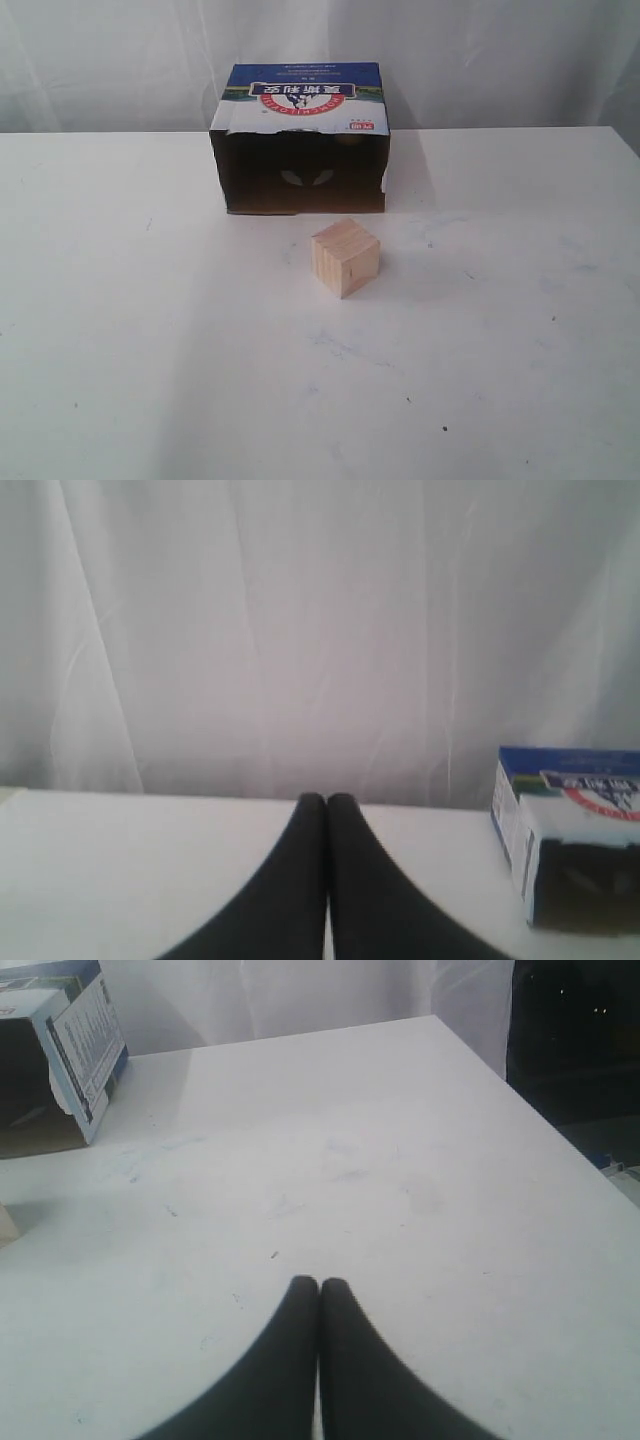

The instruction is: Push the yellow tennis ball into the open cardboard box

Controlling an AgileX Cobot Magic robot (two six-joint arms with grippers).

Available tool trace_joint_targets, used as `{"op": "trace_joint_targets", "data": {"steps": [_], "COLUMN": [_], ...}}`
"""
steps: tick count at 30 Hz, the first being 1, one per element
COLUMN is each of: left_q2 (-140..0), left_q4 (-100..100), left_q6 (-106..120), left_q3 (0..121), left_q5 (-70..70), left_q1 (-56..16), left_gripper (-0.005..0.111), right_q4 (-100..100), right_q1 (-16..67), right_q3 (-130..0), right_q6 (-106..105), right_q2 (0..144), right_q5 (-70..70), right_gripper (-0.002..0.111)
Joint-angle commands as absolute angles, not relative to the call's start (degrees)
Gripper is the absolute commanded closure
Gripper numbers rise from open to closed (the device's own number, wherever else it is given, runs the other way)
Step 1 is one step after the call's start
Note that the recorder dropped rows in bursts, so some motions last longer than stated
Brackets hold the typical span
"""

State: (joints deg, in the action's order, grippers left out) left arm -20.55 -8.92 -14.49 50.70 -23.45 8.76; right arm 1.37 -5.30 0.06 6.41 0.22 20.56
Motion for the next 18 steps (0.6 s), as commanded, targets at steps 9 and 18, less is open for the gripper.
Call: {"op": "trace_joint_targets", "data": {"steps": [9,18], "left_q2": [-15.97,-15.97], "left_q4": [0.35,15.92], "left_q6": [-10.66,-2.12], "left_q3": [33.18,13.61], "left_q5": [-29.07,-8.87], "left_q1": [8.53,8.53], "left_gripper": [0.107,0.107], "right_q4": [1.44,1.44], "right_q1": [-5.12,-5.12], "right_q3": [0.0,0.0], "right_q6": [6.29,6.29], "right_q2": [0.0,0.0], "right_q5": [20.06,20.06], "right_gripper": [0.108,0.108]}}
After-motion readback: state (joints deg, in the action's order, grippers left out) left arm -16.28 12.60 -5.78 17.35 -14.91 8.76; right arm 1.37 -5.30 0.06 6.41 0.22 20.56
